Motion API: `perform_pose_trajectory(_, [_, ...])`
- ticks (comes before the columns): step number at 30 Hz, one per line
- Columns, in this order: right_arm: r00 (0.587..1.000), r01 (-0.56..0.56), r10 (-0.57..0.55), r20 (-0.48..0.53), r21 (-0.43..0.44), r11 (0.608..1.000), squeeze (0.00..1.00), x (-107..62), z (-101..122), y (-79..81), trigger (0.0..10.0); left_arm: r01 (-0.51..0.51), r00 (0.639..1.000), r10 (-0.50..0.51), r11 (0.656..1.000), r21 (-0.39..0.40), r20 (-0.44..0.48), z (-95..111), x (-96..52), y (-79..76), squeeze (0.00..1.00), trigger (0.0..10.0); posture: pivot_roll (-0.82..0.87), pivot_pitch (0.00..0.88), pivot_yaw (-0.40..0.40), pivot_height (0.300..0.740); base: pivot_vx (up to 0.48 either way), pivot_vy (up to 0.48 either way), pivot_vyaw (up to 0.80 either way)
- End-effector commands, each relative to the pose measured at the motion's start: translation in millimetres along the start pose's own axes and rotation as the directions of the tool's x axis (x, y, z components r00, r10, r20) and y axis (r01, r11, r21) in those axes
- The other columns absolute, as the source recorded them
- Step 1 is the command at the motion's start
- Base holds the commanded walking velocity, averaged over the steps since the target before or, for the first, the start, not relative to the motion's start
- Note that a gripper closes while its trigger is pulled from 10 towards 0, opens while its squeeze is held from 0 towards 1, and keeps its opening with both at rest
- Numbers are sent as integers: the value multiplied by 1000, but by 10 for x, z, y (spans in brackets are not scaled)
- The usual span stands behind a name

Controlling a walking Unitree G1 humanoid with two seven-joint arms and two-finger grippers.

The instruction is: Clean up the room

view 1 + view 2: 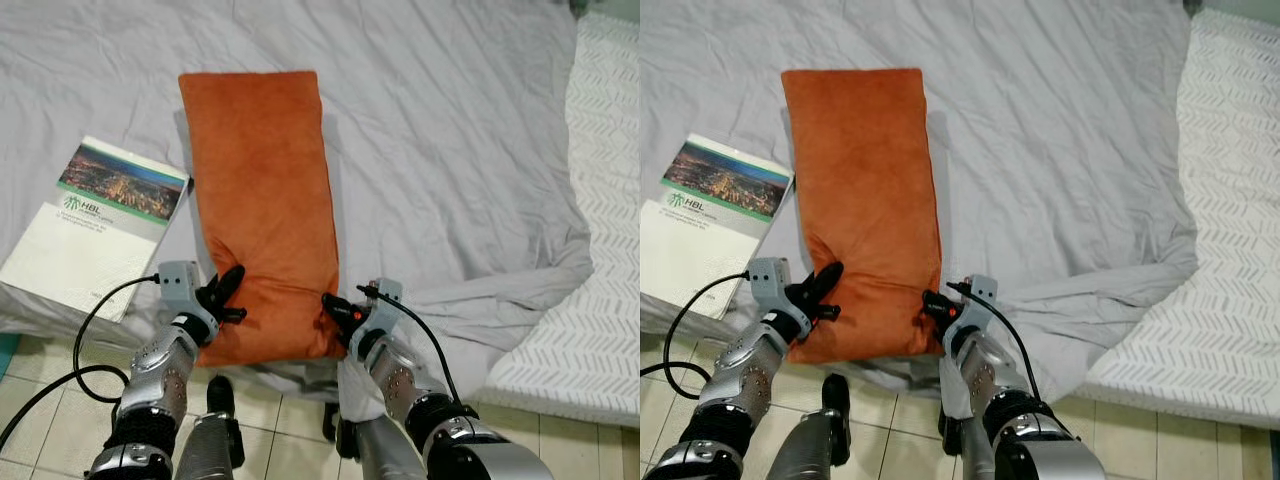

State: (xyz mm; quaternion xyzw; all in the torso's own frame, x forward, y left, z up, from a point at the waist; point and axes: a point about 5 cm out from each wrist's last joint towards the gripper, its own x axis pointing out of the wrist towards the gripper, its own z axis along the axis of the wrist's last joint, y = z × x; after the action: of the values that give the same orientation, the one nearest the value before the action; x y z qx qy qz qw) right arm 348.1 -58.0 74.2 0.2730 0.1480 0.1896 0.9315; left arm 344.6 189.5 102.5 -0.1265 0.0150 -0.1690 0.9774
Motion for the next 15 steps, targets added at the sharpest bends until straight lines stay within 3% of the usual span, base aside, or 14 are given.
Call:
perform_pose_trajectory(1, [1000, 11, -8, -29, 78, 997, 0, 1, -234, 146, 0, 41, 988, -34, 998, 48, -150, -307, -126, -31, 0, 0, 89, 412, -163, 740, 0, 0, 0])
perform_pose_trajectory(3, [999, 19, -20, 31, 61, 998, 0, 8, -72, 85, 0, 63, 992, -49, 991, 121, -115, -125, -90, -1, 0, 0, 101, 330, -157, 740, 0, 0, 0])
perform_pose_trajectory(5, [998, 28, -31, 51, 57, 998, 0, 10, -15, 62, 0, 68, 993, -54, 988, 137, -103, -65, -73, 9, 0, 0, 105, 306, -154, 740, 0, 0, 0])
perform_pose_trajectory(6, [997, 27, -31, 74, 56, 998, 0, 21, 59, 53, 0, 64, 994, -48, 984, 164, -97, -3, -43, 33, 0, 0, 110, 248, -144, 740, 0, 0, 0])
perform_pose_trajectory(10, [975, -27, 21, 221, 27, 999, 0, 101, 511, 174, 0, 65, 998, -59, 960, 273, -31, 397, 88, 87, 0, 0, 104, 143, -120, 740, 0, 0, 0])
perform_pose_trajectory(15, [951, -63, 68, 301, -27, 998, 0, 135, 803, 268, 0, 64, 998, -65, 943, 326, -10, 603, 162, 121, 0, 0, 91, 57, -96, 740, 0, 0, 0])
